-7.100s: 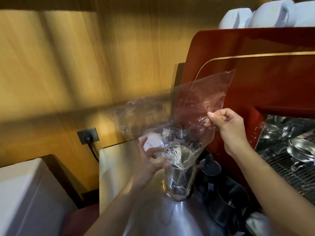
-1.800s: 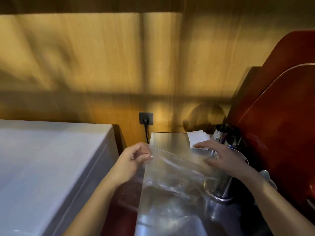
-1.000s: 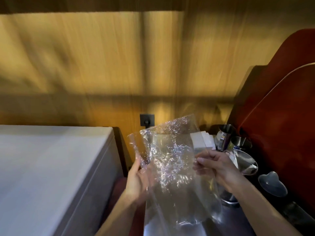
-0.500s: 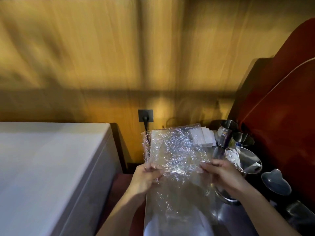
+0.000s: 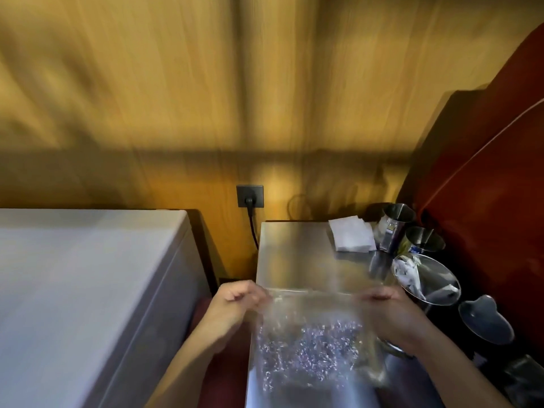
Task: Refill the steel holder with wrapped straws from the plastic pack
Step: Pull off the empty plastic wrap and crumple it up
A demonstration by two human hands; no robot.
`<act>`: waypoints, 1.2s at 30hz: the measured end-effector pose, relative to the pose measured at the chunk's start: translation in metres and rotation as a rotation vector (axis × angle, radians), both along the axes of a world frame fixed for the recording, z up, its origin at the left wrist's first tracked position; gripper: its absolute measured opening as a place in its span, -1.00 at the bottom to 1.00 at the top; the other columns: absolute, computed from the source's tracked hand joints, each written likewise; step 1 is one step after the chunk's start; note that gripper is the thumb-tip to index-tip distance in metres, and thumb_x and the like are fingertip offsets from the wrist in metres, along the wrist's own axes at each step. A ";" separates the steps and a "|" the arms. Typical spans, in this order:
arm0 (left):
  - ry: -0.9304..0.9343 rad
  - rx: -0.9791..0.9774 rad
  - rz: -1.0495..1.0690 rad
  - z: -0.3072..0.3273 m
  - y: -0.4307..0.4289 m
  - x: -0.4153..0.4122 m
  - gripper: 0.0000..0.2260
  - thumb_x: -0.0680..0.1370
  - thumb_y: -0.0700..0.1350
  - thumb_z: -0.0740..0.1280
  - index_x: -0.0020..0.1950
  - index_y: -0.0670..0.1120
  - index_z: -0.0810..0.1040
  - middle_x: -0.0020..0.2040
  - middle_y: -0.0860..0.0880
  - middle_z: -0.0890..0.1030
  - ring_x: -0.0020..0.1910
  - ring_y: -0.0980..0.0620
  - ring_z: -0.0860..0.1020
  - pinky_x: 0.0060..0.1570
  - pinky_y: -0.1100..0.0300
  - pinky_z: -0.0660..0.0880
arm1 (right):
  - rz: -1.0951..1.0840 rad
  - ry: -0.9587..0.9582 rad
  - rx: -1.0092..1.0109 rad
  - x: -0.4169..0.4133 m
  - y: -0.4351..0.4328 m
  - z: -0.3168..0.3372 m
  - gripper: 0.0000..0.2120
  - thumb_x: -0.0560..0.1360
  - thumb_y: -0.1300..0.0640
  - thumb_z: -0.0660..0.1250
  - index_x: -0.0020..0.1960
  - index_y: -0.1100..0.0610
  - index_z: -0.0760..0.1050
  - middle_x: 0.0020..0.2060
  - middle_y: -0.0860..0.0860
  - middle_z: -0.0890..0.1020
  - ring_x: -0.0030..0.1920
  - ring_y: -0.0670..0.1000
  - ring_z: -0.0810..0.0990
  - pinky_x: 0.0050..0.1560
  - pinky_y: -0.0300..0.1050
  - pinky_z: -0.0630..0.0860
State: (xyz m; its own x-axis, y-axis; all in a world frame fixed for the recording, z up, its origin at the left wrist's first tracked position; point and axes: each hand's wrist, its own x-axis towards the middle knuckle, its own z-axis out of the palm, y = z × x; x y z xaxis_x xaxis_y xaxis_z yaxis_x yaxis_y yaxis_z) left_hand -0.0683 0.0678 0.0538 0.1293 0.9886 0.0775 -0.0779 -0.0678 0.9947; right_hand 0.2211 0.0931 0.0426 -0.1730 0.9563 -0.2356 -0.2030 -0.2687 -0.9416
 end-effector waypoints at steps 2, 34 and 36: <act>-0.040 -0.007 0.028 -0.004 0.002 0.001 -0.75 0.24 -0.49 0.18 -0.50 -0.23 0.53 -0.36 -0.16 0.59 -0.30 -0.11 0.51 -0.33 0.19 0.45 | -0.025 -0.015 0.025 -0.007 0.001 -0.005 -0.59 0.33 0.58 0.13 -0.52 0.27 0.57 -0.56 0.12 0.61 -0.48 0.04 0.56 -0.45 -0.25 0.45; -0.052 -0.535 0.172 -0.073 0.044 0.033 -0.84 0.42 -0.34 0.39 -0.01 -0.28 0.59 -0.11 -0.25 0.68 -0.20 -0.18 0.63 -0.15 -0.08 0.59 | 0.374 -0.688 0.173 -0.065 0.098 -0.024 -0.40 0.36 0.17 0.45 0.34 0.04 0.29 0.09 0.02 0.45 0.02 -0.08 0.48 -0.14 -0.35 0.46; -0.020 -0.530 0.282 -0.080 0.055 0.036 -0.75 0.43 -0.34 0.39 0.09 -0.28 0.51 0.03 -0.31 0.63 -0.04 -0.23 0.60 0.01 -0.17 0.56 | 0.263 -0.650 0.166 -0.065 0.099 -0.036 -0.42 0.34 0.25 0.44 0.31 0.07 0.34 0.11 0.01 0.45 -0.03 -0.10 0.45 -0.12 -0.28 0.49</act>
